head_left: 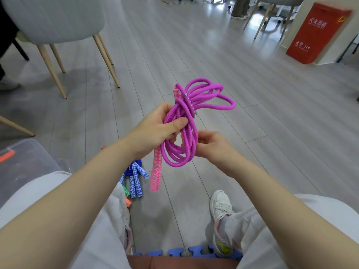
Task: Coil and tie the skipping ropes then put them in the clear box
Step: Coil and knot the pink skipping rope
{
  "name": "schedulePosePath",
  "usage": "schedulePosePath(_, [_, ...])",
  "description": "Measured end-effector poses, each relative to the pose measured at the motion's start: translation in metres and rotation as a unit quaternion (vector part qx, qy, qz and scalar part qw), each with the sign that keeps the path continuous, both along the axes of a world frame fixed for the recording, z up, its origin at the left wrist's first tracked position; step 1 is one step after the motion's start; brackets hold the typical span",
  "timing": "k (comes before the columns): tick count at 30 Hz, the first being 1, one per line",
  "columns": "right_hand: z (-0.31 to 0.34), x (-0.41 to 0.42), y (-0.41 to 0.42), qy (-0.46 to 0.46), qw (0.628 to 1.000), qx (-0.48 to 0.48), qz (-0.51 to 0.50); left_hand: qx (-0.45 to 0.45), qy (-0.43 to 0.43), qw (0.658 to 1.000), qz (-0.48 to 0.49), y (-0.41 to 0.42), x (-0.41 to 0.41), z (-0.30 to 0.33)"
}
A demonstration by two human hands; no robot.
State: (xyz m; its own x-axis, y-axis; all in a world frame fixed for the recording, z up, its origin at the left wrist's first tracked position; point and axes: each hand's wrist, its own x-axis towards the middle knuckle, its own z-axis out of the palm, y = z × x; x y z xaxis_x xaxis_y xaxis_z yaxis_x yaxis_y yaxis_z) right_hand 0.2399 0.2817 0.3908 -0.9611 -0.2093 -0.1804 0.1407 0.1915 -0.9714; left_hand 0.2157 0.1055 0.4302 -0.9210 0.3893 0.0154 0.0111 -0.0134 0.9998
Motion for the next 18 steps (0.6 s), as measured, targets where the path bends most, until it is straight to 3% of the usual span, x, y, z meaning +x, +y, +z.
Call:
schedulePosePath(7, [0.015, 0.008, -0.015, -0.089, 0.983, -0.159, 0.002, -0.06, 0.049, 0.992, 0.101, 0.003, -0.009, -0.01])
schedulePosePath(9, [0.012, 0.009, -0.018, -0.056, 0.989, -0.136, 0.01, -0.072, 0.066, 0.987, 0.126, 0.005, -0.009, -0.013])
schedulePosePath(13, [0.002, 0.006, -0.019, -0.006, 0.995, -0.065, -0.072, -0.092, 0.077, 0.985, 0.128, 0.01, -0.007, -0.018])
schedulePosePath(18, [-0.001, 0.002, -0.018, -0.04, 0.981, -0.124, -0.145, -0.075, 0.064, 0.987, 0.124, 0.014, -0.008, -0.015])
